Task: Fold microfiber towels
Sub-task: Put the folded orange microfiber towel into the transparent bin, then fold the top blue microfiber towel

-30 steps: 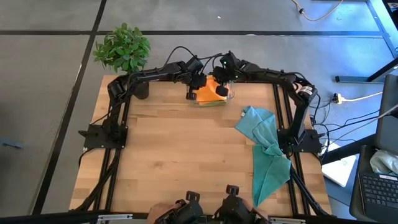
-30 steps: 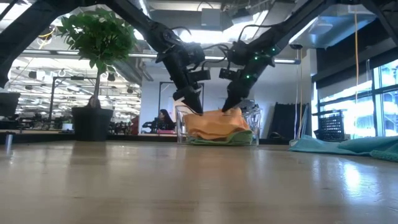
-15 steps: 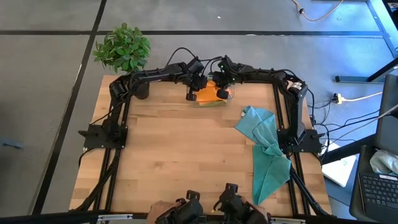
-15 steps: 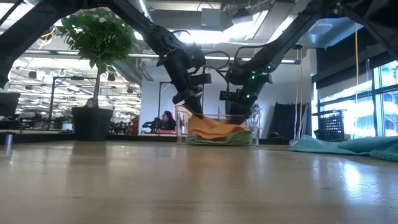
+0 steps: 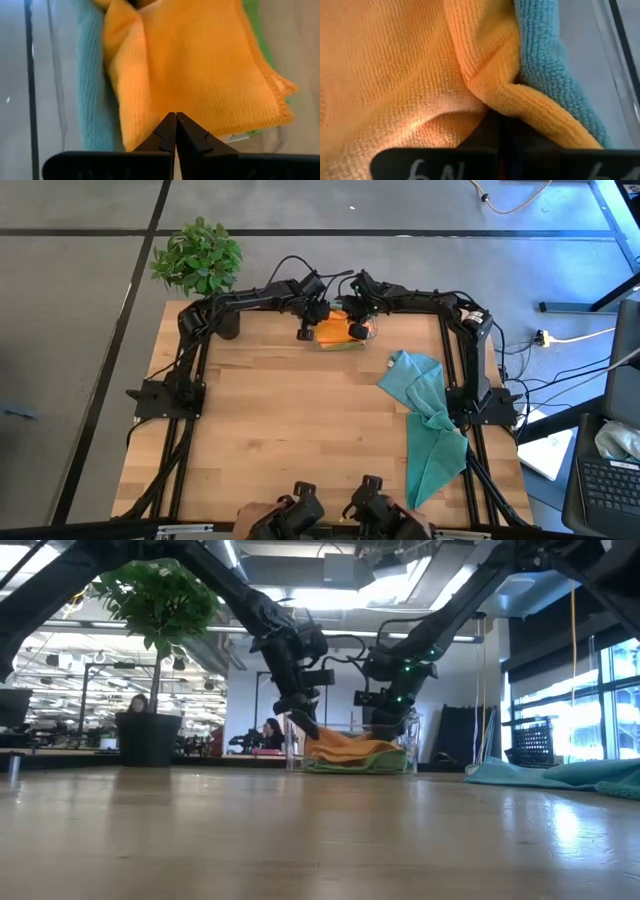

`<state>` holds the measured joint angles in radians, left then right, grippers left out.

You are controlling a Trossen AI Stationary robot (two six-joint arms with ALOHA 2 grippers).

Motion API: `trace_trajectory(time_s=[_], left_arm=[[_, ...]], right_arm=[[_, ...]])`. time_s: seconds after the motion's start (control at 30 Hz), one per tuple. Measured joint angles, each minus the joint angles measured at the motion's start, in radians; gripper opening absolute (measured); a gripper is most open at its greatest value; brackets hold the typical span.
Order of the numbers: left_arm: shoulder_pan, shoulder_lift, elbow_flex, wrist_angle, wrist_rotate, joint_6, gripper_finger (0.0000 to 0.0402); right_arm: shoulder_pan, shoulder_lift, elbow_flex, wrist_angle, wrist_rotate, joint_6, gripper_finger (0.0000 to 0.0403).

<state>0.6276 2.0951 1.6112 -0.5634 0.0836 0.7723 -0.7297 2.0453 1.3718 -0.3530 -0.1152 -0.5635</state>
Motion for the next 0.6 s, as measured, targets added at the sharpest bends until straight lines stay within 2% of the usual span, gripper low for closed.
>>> trace_trajectory(time_s=[0.23, 0.4, 0.5, 0.6], left_arm=[[-0.022, -0.083, -0.002, -0.029, -0.129, -0.032, 0.0001], [-0.053, -0.157, -0.002, -0.072, -0.131, -0.089, 0.0001], [-0.086, -0.211, -0.002, -0.095, -0.131, -0.144, 0.0001], [-0.134, -0.244, -0.002, -0.136, -0.132, -0.233, 0.0000]], right_arm=[[0.009, -0.065, 0.069, -0.126, 0.016, 0.034, 0.0017], [0.021, -0.152, 0.100, -0.212, 0.006, 0.064, 0.0028], [0.027, -0.229, 0.089, -0.242, -0.064, 0.100, 0.0032], [0.035, -0.316, 0.030, -0.258, -0.200, 0.171, 0.0033]])
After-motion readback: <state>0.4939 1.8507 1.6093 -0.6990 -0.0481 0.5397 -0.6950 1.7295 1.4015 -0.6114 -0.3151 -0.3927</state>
